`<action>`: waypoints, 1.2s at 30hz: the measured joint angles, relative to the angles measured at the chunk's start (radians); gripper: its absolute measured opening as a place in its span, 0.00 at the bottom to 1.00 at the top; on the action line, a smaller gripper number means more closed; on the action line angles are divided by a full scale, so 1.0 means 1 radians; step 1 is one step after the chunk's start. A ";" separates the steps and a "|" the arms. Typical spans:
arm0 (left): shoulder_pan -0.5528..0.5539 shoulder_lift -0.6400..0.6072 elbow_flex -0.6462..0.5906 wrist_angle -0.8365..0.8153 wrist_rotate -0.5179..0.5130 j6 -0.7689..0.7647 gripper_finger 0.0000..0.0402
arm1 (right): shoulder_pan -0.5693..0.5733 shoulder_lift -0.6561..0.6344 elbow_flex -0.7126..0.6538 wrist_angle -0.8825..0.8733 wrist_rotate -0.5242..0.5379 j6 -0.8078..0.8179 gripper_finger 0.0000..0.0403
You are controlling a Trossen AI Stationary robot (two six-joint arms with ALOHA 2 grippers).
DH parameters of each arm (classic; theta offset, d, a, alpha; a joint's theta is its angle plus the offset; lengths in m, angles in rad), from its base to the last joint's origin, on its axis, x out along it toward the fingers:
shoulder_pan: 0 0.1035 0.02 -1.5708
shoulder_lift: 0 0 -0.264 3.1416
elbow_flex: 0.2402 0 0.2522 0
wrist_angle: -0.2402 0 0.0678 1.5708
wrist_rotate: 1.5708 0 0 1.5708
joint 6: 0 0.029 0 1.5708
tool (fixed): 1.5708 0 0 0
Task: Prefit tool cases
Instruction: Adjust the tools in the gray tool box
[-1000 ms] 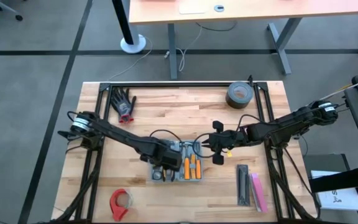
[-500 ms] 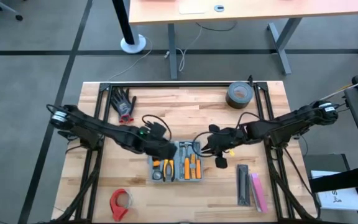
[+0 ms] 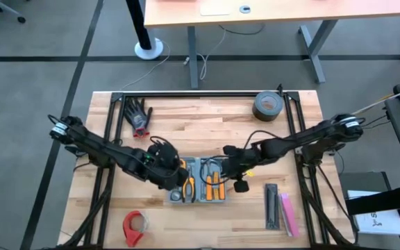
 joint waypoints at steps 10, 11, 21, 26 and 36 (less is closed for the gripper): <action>-0.032 0.002 -0.146 0.099 0.008 -0.080 0.17 | -0.074 0.183 -0.001 0.097 -0.030 -0.011 0.08; -0.034 0.002 -0.153 0.105 0.009 -0.083 0.16 | -0.075 0.190 -0.001 0.097 -0.044 -0.010 0.08; -0.035 0.002 -0.196 0.118 0.010 -0.112 0.16 | -0.079 0.179 -0.011 0.012 -0.054 -0.015 0.08; -0.035 0.002 -0.196 0.135 0.017 -0.106 0.15 | -0.102 0.180 -0.021 0.009 -0.052 -0.030 0.08; -0.035 0.002 -0.196 0.135 0.019 -0.099 0.16 | -0.159 0.174 -0.053 -0.016 -0.028 0.000 0.08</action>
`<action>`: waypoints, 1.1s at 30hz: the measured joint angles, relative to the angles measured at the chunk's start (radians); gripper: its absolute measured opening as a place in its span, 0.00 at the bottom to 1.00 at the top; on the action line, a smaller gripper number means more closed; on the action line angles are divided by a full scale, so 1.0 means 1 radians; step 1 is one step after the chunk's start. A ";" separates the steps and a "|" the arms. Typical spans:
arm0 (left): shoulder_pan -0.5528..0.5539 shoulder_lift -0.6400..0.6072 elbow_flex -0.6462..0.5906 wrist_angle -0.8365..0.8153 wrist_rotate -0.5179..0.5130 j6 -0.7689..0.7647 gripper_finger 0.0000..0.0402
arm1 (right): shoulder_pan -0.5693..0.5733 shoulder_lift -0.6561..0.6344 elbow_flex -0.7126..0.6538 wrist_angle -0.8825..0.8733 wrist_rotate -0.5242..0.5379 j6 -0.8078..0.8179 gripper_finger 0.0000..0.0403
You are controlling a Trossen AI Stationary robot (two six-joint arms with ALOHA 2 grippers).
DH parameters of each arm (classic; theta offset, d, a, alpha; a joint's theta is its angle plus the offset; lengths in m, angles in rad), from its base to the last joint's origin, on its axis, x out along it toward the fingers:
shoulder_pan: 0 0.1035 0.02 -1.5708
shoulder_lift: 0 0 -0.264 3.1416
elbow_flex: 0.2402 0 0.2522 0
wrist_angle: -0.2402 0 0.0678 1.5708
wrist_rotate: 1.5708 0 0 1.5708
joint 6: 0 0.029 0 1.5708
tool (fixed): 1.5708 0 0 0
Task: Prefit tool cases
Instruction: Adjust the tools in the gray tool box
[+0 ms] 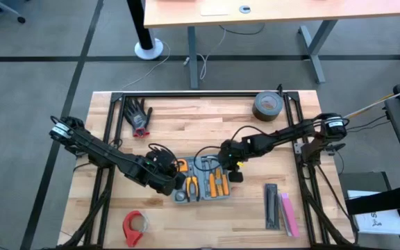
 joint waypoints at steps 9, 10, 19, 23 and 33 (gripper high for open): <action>0.000 0.000 0.000 0.001 0.017 0.013 0.16 | 0.000 -0.044 -0.004 -0.137 0.126 0.046 0.08; 0.000 0.000 0.000 0.001 0.017 0.013 0.16 | 0.000 -0.048 -0.005 -0.145 0.132 0.051 0.08; 0.000 0.000 0.000 0.005 0.017 0.024 0.15 | -0.014 -0.083 -0.011 -0.182 0.172 0.078 0.08; 0.003 0.000 0.000 0.005 0.016 0.052 0.16 | -0.021 -0.130 -0.009 -0.171 0.172 0.077 0.08; 0.011 0.000 0.000 0.021 -0.040 0.169 0.15 | 0.004 -0.215 -0.008 -0.226 0.082 0.159 0.08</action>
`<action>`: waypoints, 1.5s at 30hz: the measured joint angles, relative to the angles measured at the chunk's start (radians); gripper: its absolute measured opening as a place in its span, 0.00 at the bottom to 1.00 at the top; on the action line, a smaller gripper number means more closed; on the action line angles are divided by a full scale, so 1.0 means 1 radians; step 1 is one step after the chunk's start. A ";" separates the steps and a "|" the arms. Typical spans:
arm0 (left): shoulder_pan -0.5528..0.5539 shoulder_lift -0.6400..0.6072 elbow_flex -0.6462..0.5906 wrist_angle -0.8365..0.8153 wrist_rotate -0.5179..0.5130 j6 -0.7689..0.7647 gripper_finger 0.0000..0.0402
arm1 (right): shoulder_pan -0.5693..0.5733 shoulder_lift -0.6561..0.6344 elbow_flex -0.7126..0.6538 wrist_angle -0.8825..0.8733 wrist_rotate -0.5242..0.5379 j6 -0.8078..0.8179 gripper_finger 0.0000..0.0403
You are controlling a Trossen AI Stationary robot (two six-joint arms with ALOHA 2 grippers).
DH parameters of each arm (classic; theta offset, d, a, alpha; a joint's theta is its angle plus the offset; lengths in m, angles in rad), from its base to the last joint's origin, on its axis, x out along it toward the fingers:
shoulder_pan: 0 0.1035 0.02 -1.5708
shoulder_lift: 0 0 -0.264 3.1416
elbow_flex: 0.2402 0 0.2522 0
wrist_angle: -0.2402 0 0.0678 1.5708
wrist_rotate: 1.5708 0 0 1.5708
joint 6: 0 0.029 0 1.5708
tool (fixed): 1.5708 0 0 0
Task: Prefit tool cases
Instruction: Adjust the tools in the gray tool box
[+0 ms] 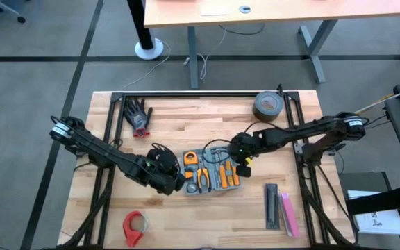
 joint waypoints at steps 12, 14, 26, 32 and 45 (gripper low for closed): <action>0.034 -0.026 0.013 -0.004 -0.018 0.100 0.15 | 0.107 0.120 -0.002 0.068 0.008 0.125 0.08; 0.033 -0.032 0.012 -0.005 -0.014 0.107 0.15 | 0.110 0.139 -0.002 0.083 0.012 0.125 0.08; 0.015 -0.086 0.011 -0.026 0.003 0.116 0.15 | 0.110 0.126 0.015 0.080 0.018 0.126 0.08; 0.015 -0.090 0.011 -0.055 0.006 0.116 0.14 | 0.110 0.105 0.050 -0.048 0.008 0.105 0.08; 0.015 -0.092 0.011 -0.055 0.024 0.108 0.15 | 0.110 0.143 0.021 -0.040 0.008 0.070 0.08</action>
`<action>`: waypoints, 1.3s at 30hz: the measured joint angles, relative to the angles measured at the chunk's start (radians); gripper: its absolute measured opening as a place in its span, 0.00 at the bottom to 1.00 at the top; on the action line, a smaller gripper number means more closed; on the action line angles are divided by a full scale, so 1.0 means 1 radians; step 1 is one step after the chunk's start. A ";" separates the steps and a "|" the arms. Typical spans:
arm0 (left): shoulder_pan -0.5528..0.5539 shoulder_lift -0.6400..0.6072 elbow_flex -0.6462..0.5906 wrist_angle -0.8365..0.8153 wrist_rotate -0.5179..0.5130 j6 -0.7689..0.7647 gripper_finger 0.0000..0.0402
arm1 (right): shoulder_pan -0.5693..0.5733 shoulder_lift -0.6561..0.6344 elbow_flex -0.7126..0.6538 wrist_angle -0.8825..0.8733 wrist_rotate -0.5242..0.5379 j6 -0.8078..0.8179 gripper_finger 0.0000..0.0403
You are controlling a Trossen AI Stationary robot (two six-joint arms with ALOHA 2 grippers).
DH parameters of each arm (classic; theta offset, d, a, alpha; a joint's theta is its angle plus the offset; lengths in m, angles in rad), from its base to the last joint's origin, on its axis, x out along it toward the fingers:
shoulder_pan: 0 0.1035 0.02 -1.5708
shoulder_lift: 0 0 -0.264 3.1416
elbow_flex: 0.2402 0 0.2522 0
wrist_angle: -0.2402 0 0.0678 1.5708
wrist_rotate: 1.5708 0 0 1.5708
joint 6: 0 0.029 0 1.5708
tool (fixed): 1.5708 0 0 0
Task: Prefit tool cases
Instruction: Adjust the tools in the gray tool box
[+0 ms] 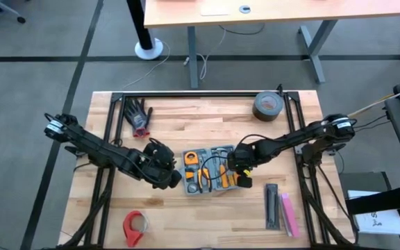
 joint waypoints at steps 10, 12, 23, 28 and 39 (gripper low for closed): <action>-0.001 0.000 0.000 -0.005 0.005 0.003 0.16 | 0.000 -0.041 0.059 -0.073 -0.005 0.005 0.08; -0.001 0.000 0.000 -0.014 0.005 0.004 0.17 | 0.000 -0.041 0.072 -0.084 -0.009 -0.032 0.09; -0.014 -0.076 0.000 -0.030 -0.045 0.072 0.19 | 0.000 -0.041 0.098 -0.098 -0.061 -0.159 0.28; -0.014 -0.146 0.000 -0.030 -0.058 0.121 0.19 | 0.000 -0.041 0.183 -0.224 -0.034 -0.186 0.36; -0.014 -0.281 0.000 -0.031 -0.077 0.189 0.19 | 0.000 -0.041 0.281 -0.323 0.000 -0.243 0.39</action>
